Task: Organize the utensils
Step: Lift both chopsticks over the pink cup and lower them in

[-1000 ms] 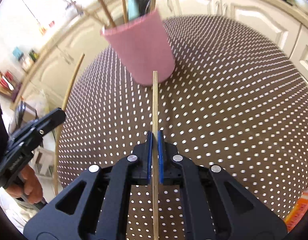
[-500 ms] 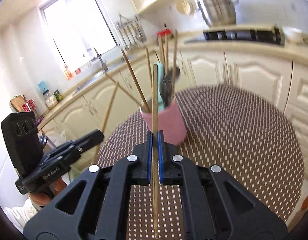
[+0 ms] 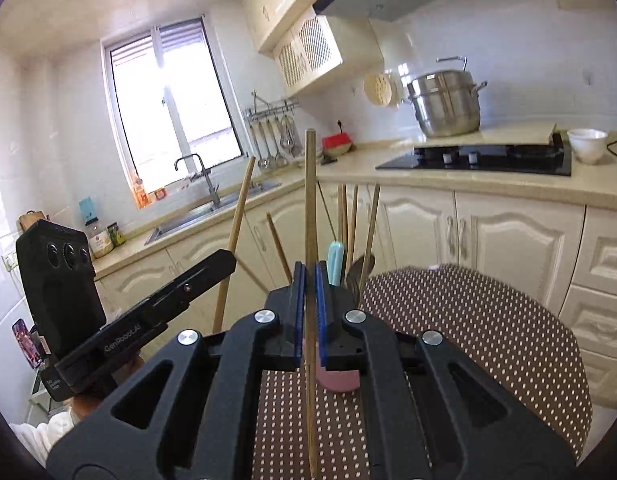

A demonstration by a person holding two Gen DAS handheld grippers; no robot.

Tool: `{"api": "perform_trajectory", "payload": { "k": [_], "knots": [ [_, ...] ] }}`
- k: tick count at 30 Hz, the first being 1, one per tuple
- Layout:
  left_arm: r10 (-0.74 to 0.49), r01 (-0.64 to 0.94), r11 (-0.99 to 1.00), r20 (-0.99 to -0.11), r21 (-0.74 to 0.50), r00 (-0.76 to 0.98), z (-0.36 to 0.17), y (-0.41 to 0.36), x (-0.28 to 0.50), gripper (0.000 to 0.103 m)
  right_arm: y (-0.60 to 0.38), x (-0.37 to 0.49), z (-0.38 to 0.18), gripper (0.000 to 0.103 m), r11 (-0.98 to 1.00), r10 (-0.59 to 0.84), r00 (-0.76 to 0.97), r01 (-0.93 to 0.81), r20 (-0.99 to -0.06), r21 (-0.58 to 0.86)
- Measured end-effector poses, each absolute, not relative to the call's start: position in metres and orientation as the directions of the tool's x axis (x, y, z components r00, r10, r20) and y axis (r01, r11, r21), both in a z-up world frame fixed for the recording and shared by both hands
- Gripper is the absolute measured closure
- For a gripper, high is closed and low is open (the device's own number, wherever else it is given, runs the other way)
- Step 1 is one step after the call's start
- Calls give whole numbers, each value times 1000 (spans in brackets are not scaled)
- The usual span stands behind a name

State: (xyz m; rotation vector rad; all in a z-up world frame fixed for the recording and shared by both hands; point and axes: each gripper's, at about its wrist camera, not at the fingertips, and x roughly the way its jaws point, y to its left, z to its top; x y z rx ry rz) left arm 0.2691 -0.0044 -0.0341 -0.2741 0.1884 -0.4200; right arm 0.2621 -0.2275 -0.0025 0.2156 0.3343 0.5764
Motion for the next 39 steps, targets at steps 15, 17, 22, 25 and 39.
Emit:
{"api": "perform_trajectory", "payload": {
  "k": [15,17,22,25,39],
  "knots": [
    [-273,292,909,104,-298,956,-33,-7,324,97,-213,297,18,97,831,498,867,-484,21,273],
    [-245,271,921,125,-281,961,-36,-9,331,97,-211,304,16,97,832,494,869,-480,24,276],
    [-193,232,938,169,-258,967,-42,-12,340,97,-213,315,9,97,827,489,871,-478,41,296],
    [-183,222,945,175,-240,967,-47,-17,343,97,-212,320,5,97,822,492,869,-482,48,304],
    [-190,201,967,86,-156,978,-76,-23,333,97,-207,326,-5,97,829,488,872,-480,47,288]
  ]
}}
